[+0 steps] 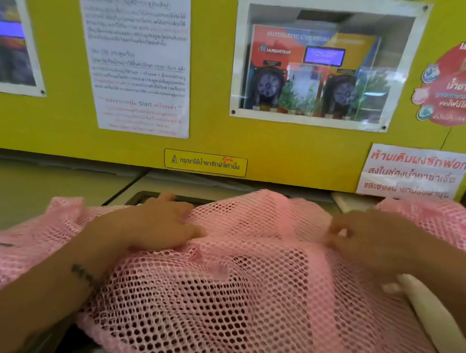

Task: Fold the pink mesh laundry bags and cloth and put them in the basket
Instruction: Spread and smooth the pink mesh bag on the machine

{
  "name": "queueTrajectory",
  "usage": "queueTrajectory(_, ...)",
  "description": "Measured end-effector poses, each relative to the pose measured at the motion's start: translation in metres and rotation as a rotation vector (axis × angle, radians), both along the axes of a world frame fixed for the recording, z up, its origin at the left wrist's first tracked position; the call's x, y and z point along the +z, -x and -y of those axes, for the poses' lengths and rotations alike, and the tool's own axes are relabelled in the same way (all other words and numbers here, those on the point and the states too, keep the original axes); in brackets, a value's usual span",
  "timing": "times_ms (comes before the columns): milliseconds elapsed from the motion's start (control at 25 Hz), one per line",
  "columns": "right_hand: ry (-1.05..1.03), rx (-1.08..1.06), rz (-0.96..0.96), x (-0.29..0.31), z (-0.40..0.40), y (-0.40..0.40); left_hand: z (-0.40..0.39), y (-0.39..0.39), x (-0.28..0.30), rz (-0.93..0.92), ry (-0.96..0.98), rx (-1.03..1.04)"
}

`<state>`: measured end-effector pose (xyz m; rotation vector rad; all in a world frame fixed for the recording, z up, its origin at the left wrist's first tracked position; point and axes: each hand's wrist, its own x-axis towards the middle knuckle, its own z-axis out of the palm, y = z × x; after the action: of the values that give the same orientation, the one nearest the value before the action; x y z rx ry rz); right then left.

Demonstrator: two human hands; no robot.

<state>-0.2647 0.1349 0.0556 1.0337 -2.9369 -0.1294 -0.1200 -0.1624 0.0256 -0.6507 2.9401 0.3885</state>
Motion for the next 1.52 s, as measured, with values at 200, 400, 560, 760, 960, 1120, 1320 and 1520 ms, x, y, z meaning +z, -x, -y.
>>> queueTrajectory(200,0.497,0.051,-0.098,-0.016,0.013,0.012,-0.025,0.004,0.006,-0.282,0.075,-0.157)
queueTrajectory(400,0.412,0.233,0.056,-0.039,0.044,0.002,-0.031,0.011,0.014,-0.585,0.083,-0.148)
queueTrajectory(560,0.563,0.183,-0.160,-0.029,0.040,0.008,-0.016,0.014,0.019,-0.945,0.473,-0.209)
queueTrajectory(760,0.572,0.314,-0.536,-0.017,0.019,0.023,-0.001,0.003,0.011,-0.868,0.701,-0.236)
queueTrajectory(960,0.670,0.286,-0.055,-0.034,0.009,0.021,0.009,-0.006,0.001,-0.550,0.317,-0.022)
queueTrajectory(1120,0.652,0.295,0.043,-0.033,0.022,0.007,0.007,-0.003,-0.010,-0.159,0.136,0.019)
queueTrajectory(1320,0.379,0.391,0.255,-0.039,0.031,-0.008,0.040,0.000,-0.021,0.022,0.047,0.141)
queueTrajectory(1520,0.422,0.166,0.021,-0.043,0.029,0.016,0.052,-0.001,-0.022,-0.055,0.038,0.091)
